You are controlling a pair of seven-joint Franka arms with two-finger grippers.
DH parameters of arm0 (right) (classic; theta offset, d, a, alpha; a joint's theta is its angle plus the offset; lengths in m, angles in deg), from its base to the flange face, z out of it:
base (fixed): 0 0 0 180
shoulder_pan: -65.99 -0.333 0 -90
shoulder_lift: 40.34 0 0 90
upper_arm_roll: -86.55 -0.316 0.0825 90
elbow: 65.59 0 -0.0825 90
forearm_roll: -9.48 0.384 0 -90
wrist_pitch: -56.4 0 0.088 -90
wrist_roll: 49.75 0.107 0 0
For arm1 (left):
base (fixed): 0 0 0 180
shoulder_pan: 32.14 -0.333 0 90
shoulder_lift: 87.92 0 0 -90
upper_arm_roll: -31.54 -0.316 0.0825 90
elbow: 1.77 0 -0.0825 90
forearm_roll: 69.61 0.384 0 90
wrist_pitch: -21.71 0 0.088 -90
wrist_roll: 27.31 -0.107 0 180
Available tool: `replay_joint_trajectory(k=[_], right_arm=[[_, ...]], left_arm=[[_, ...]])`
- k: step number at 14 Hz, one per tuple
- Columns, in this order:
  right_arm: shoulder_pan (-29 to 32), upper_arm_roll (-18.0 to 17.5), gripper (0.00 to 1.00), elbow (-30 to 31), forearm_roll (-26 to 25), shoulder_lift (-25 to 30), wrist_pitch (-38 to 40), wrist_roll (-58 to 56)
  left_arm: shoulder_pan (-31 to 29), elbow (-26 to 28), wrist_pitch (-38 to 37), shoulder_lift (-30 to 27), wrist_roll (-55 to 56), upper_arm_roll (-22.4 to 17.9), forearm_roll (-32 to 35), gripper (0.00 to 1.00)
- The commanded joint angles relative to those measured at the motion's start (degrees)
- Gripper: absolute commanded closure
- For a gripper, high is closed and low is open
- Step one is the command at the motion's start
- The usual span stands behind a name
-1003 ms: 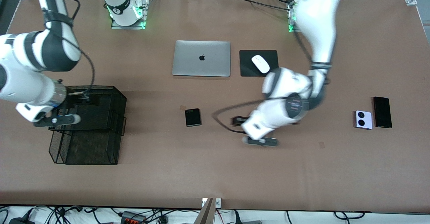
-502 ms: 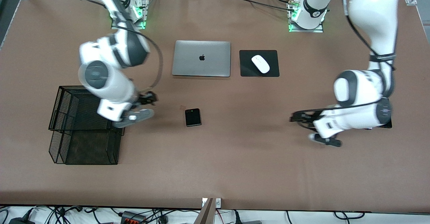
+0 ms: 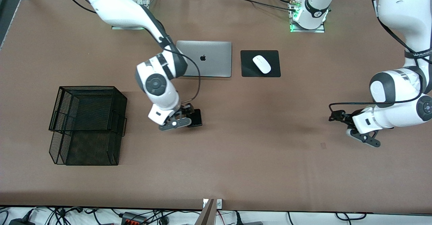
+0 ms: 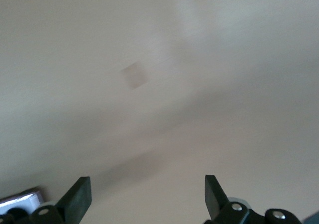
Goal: Place phones with both arms
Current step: 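Grasp the black phone with the right gripper while the left grasps the white phone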
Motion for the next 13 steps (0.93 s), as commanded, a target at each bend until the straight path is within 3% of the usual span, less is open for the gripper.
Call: replay_joint_trajectory(k=[1, 3, 6, 13], right_arm=[[-1.83, 0.52, 0.0, -4.87, 0.75, -3.84, -0.7, 4.99], [-2.54, 0.52, 0.0, -6.55, 0.75, -5.6, -1.06, 6.49], [-2.89, 0.52, 0.0, -7.52, 0.75, -7.36, -2.46, 7.29], [-3.33, 0.6, 0.0, -7.52, 0.66, -9.21, -5.18, 6.85]], left_arm=[[-7.19, 2.47, 2.85, -1.43, -2.88, 4.33, 4.04, 0.0], [-12.03, 2.12, 4.35, 0.05, -2.79, 7.06, 8.51, 0.0], [-16.96, 1.94, 6.98, 2.61, -1.74, 8.66, 8.62, 0.0], [-18.55, 1.68, 10.33, 6.3, -1.65, 8.57, 8.44, 0.0]])
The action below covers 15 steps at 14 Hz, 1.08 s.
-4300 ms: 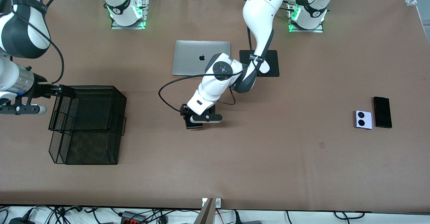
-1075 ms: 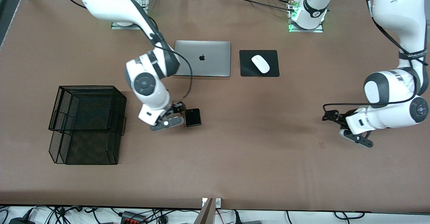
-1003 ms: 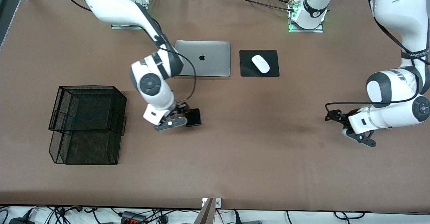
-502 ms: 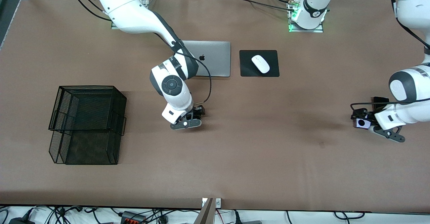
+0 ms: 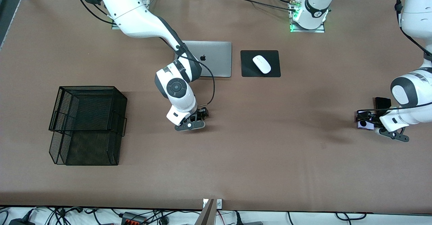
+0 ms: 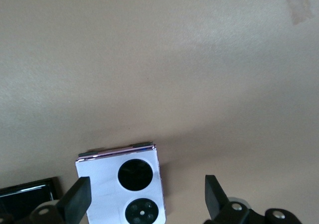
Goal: Place phones with both arms
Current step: 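Grasp the black phone with the right gripper while the left grasps the white phone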
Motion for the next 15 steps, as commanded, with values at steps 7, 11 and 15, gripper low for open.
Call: replay_joint_trajectory(k=[7, 11, 15], right_arm=[[-0.66, 0.67, 0.0, -1.43, 0.13, -1.85, -1.21, 0.16], [-0.14, 1.1, 0.45, -1.43, 0.13, -1.5, -0.77, -0.8], [0.56, 1.37, 0.71, -7.37, 0.3, 0.17, 9.39, -0.89]], left_arm=[[-1.98, -0.01, 0.4, 0.13, 6.91, 0.43, 0.61, 0.0], [-3.3, 0.08, 1.36, 0.57, 9.29, 0.43, 0.61, 0.0], [-3.48, 0.25, 2.86, 1.54, 12.89, 0.43, 0.79, 0.0]])
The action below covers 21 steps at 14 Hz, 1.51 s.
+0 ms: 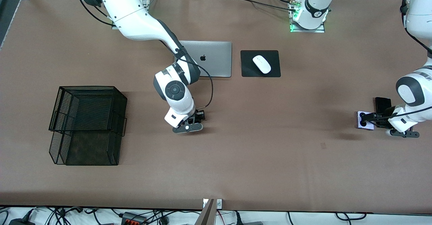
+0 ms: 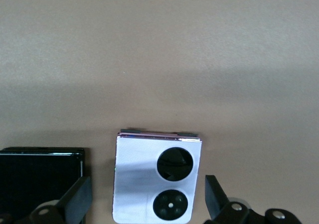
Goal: Place phones with both arms
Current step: 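Carry the black phone into the basket with the right gripper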
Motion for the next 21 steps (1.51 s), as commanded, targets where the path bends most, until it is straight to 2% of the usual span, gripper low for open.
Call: replay_joint_trajectory(k=[1, 3, 5, 7, 10, 13, 17, 21], right_arm=[[1.51, -0.05, 0.71, -8.2, 0.41, 1.24, 11.62, -0.79], [3.53, 0.04, 0.71, -11.56, 0.23, 2.11, 17.97, -0.79], [6.86, -0.14, 0.71, -11.05, 0.32, 5.53, 21.32, -1.05], [11.69, -0.31, 0.71, -10.96, 0.76, 7.21, 29.47, -2.89], [16.97, -0.31, 0.71, -7.99, 0.76, 12.82, 36.0, -8.86], [21.37, -0.22, 0.71, -1.57, 0.67, 18.54, 36.1, -14.92], [27.7, -0.22, 0.71, 3.53, 0.67, 22.24, 36.19, -23.88], [31.13, -0.22, 0.71, 12.14, 0.85, 26.11, 35.75, -25.4]], left_arm=[[-0.46, 0.19, 1.1, 0.8, 2.34, 0.51, 0.87, 0.0], [-0.46, 0.18, 1.19, 1.15, 2.34, 0.51, 0.79, 0.0], [-0.46, 0.1, 1.19, 1.59, 1.81, 0.51, 1.14, 0.0], [-0.11, 0.01, 1.19, 1.85, 1.55, 0.51, 1.4, 0.0], [-0.02, 0.01, 1.28, 1.94, 1.37, 0.51, 1.49, 0.0], [-0.02, 0.1, 1.97, 2.03, 1.19, 0.51, 1.67, 0.0], [-0.11, 0.18, 3.3, 2.65, -0.65, 0.51, 2.02, 0.0], [0.24, 0.18, 3.21, 2.65, -0.74, 0.51, 2.11, 0.0]])
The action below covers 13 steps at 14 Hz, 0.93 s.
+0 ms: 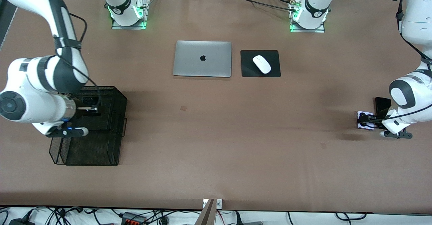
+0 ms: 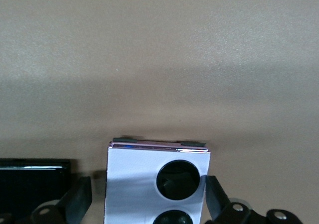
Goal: Place phones with both arms
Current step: 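Carry the black phone into the basket with the right gripper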
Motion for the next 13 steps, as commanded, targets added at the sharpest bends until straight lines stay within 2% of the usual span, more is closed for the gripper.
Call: replay_joint_trajectory(k=[1, 9, 11, 13], right_arm=[[1.48, -0.93, 0.71, 7.54, 0.87, 4.28, -1.17, -0.73], [1.66, -0.93, 0.71, 10.54, 1.48, 2.79, -7.94, -0.73], [2.18, -0.93, 0.71, 10.54, 1.13, 3.05, -7.51, -0.99], [4.46, -0.93, 0.71, 10.54, 1.04, 3.05, -7.33, -1.52]], left_arm=[[0.05, 0.18, 0.71, 0.06, -0.48, 0.26, 1.54, 0.0], [0.22, 0.45, 0.18, -0.2, -1.09, 0.26, 1.54, 0.0], [0.4, 0.45, 0.18, -0.2, -1.35, 0.26, 1.54, 0.13], [0.4, 0.36, 0.18, -0.2, -1.27, 0.26, 1.54, 0.33]])
